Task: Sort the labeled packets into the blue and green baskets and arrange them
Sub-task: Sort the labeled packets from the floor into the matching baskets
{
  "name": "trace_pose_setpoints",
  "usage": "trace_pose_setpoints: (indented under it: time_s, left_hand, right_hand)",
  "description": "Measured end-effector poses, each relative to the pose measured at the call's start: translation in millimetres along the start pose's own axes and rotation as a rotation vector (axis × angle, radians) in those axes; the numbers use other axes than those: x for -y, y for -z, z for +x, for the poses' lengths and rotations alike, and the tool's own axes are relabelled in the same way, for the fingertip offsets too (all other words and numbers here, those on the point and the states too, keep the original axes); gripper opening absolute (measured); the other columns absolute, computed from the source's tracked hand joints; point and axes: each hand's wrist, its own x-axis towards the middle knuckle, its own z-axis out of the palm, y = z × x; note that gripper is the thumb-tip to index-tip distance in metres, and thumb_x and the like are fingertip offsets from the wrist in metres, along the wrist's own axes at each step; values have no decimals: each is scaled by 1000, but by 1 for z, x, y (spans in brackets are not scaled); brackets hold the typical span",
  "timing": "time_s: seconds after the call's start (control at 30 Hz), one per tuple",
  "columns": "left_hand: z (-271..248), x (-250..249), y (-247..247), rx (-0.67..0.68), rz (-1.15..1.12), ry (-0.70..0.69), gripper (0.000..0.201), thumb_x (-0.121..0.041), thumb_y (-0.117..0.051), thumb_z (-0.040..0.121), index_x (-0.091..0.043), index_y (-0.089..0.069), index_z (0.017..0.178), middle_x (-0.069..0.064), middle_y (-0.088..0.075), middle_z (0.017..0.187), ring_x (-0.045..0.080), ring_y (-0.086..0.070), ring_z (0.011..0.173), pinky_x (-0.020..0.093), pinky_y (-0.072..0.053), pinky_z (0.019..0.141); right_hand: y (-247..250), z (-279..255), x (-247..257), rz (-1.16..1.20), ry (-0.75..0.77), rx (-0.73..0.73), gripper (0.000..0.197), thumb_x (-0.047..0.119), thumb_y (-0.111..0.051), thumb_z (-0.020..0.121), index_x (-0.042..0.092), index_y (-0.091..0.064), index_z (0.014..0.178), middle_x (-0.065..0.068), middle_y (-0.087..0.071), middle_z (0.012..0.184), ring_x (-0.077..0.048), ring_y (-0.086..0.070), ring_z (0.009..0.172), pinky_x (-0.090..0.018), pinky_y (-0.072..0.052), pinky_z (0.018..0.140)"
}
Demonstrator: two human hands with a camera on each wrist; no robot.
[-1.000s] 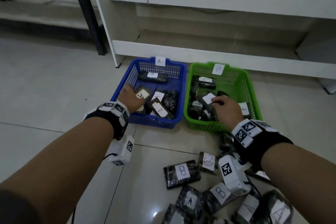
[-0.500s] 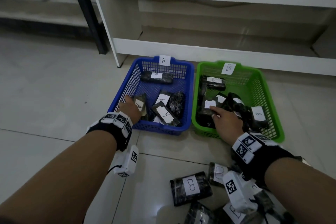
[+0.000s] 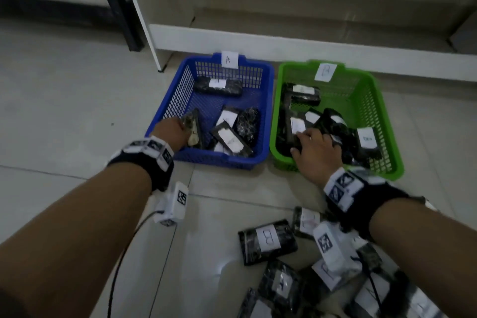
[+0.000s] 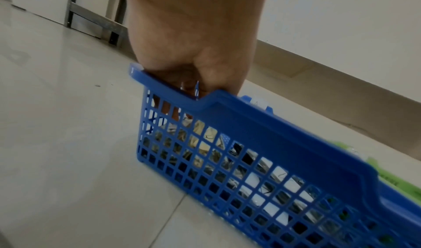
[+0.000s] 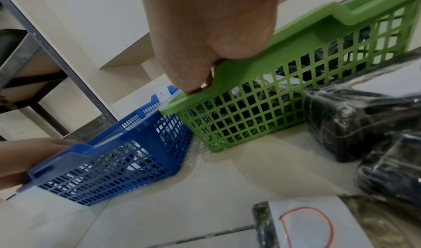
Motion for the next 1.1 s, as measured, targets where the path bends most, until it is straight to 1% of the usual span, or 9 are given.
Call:
trace_pose_setpoints:
  time_s: [0.07,0.2,0.33,0.4,0.57,0.87,0.93,1.0,1.1]
  left_hand:
    - [-5,0,2,-6,1,-48,34,-20,-48,95,10,-64,92,30,-63,93,40,-61,89,39,-46,73]
    - [-14,-2,1,-149,-22,-122,31,-24,-49,94,-1,-61,109,24,-60,110,40,-58,100,45,-49,83]
    - [-38,-24,-2,-354,101,-408,35,-23,-45,90,1,-52,114,27,-51,114,41,-50,104,49,-40,86]
    - [-66,-41,-12,-356,209,-583,41,-25,-40,88,-1,-49,120,26,-49,117,40,-49,104,47,-37,85]
    - [-150,-57,-45,-148,363,-1077,40,-18,-45,85,-2,-49,122,24,-49,123,38,-47,108,44,-34,86]
    - [-291,-1,-94,412,305,-1399,42,-44,-51,86,-10,-55,111,13,-55,113,30,-53,99,41,-41,88]
    - [-309,12,-101,525,333,-1504,49,-50,-50,88,-11,-56,117,11,-56,115,28,-54,101,39,-41,89]
    - [-321,20,-108,579,344,-1562,57,-55,-48,89,-11,-53,124,10,-55,120,27,-53,106,38,-42,91]
    - [-331,19,-116,612,372,-1568,71,-65,-47,85,-13,-47,133,10,-51,128,25,-50,110,36,-44,91]
  right_hand:
    - [3,0,-2,10,8,45,53,46,-39,95,21,-33,142,-6,-33,144,-31,-31,129,-47,-29,103]
    - [9,-4,-3,31,92,-3,57,44,-46,92,22,-32,143,-8,-32,147,-32,-27,133,-47,-24,106]
    - [26,-26,5,-12,225,-105,54,36,-54,89,18,-39,138,-14,-32,145,-34,-29,132,-44,-27,103]
    - [28,-49,4,-62,358,-77,54,32,-55,88,15,-40,137,-16,-32,144,-36,-30,131,-45,-29,101]
    - [28,-115,-5,-188,669,67,53,34,-48,87,9,-41,133,-20,-33,142,-38,-34,128,-50,-32,102]
    - [-2,-241,-19,-301,1065,446,62,54,-54,76,14,-51,124,-9,-51,126,-30,-47,114,-46,-43,90]
    - [-9,-258,-20,-356,1135,509,72,55,-62,76,16,-43,134,-7,-43,138,-28,-41,124,-45,-39,97]
    - [-15,-269,-20,-526,1153,621,85,59,-56,81,23,-18,147,-1,-17,154,-24,-20,138,-41,-25,109]
    - [-21,-276,-14,-670,1186,665,89,58,-52,84,26,-1,150,4,1,156,-22,-7,141,-38,-16,111]
